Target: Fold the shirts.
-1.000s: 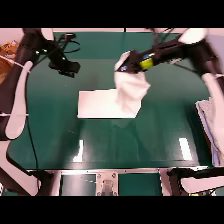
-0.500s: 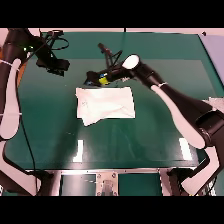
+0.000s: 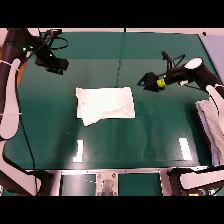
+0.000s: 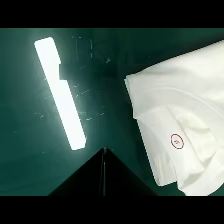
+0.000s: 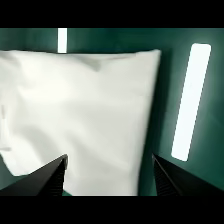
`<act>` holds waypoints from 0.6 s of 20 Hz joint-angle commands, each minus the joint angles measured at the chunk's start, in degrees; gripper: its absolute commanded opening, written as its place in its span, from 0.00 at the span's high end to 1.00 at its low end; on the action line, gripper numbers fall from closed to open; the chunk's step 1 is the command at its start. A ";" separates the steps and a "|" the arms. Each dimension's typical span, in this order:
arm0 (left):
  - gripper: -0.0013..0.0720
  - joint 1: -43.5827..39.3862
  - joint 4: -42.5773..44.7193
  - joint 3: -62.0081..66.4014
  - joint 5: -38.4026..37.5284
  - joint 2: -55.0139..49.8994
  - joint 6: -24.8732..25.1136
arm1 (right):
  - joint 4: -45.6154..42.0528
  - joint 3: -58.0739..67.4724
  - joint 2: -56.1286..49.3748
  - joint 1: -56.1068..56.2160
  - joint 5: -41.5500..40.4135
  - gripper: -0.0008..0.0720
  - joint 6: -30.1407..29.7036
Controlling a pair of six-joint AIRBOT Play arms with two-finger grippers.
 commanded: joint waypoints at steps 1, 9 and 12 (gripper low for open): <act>0.95 0.04 -0.07 -0.02 0.11 0.04 -0.20 | 3.15 -7.39 -3.10 -1.60 -3.72 0.18 -7.10; 0.95 0.04 -0.09 -0.02 0.04 0.04 -0.44 | 7.63 -5.09 -11.08 14.64 -8.48 0.70 -7.54; 0.95 0.04 -0.09 -0.04 -0.04 0.04 -0.44 | 9.16 4.15 -10.82 15.21 -1.49 0.97 -7.08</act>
